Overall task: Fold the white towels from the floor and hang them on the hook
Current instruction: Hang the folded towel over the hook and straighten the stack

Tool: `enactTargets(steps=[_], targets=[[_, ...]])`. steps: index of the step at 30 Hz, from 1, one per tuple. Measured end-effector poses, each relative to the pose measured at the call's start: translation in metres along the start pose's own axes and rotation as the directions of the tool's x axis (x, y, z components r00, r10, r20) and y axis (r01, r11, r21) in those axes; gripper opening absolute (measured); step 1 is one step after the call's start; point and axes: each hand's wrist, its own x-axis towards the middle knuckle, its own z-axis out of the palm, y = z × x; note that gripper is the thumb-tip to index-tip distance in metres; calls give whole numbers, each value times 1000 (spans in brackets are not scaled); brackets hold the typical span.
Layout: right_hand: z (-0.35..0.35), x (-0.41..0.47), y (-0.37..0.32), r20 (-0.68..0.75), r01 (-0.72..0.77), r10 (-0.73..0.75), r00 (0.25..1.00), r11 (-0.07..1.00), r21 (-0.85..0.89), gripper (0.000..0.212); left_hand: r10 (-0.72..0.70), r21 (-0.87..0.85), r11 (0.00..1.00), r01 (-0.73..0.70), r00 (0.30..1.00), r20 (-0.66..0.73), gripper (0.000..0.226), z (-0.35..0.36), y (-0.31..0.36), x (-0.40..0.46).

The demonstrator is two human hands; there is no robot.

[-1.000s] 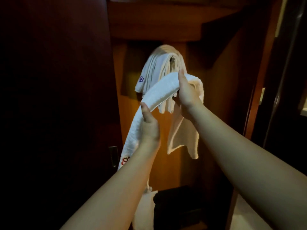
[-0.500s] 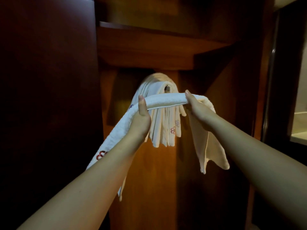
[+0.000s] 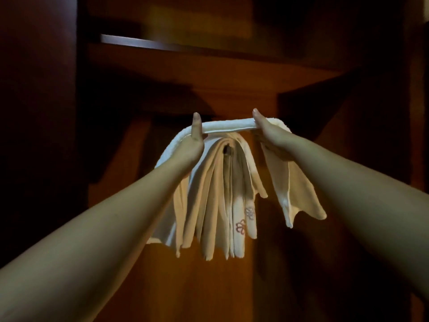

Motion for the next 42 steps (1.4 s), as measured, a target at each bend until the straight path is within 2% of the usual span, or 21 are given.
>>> enactTargets(steps=[4, 7, 10, 14, 16, 20, 23, 24, 26, 29, 30, 32, 34, 38, 42], targets=[[2, 45, 21, 87, -4, 3, 996, 1000, 6, 112, 1, 48, 999, 2, 998, -65, 108, 12, -15, 39], [9, 72, 39, 68, 2, -4, 998, 1000, 29, 121, -19, 50, 999, 21, 998, -54, 103, 17, -33, 62], [20, 93, 54, 111, -5, 0, 994, 999, 44, 113, -7, 7, 1000, 7, 999, -32, 89, 16, -47, 75], [30, 111, 67, 208, -51, 27, 978, 993, 109, 96, 7, -17, 1000, -6, 1000, 20, 83, 10, -57, 90], [29, 120, 71, 219, -51, 26, 975, 993, 109, 96, 10, -15, 1000, -10, 1000, 19, 77, 10, -57, 96], [25, 126, 80, 115, -17, 11, 993, 998, 55, 107, -1, -1, 1000, 1, 999, 41, 98, 19, -62, 102], [32, 123, 90, 150, -53, 46, 988, 998, 46, 134, -22, -19, 1000, 23, 999, 32, 86, 21, -73, 99], [35, 122, 93, 159, -59, 49, 986, 996, 60, 135, -25, -27, 999, 26, 999, 20, 79, 20, -77, 97], [40, 120, 100, 184, -50, 30, 983, 993, 107, 122, -23, -41, 999, 24, 999, 30, 71, 19, -86, 93], [40, 109, 118, 307, -19, -49, 951, 977, 212, 85, 3, -50, 999, 1, 996, 92, 71, 22, -102, 78], [38, 103, 125, 324, -10, -58, 944, 979, 204, 84, 15, -45, 999, -11, 995, 95, 71, 24, -109, 73], [38, 91, 141, 332, -20, -33, 943, 988, 152, 96, 24, -31, 999, -22, 997, 78, 78, 27, -123, 58], [37, 79, 156, 306, -67, 33, 951, 993, 101, 104, -27, -28, 999, 28, 998, 63, 89, 28, -135, 45], [39, 47, 175, 215, -231, 232, 949, 973, -30, 108, -156, -76, 985, 154, 987, -31, 89, 29, -152, 20], [45, 11, 191, 188, -351, 394, 900, 909, -224, 96, -441, -157, 890, 429, 896, -52, 104, 34, -177, -6]])
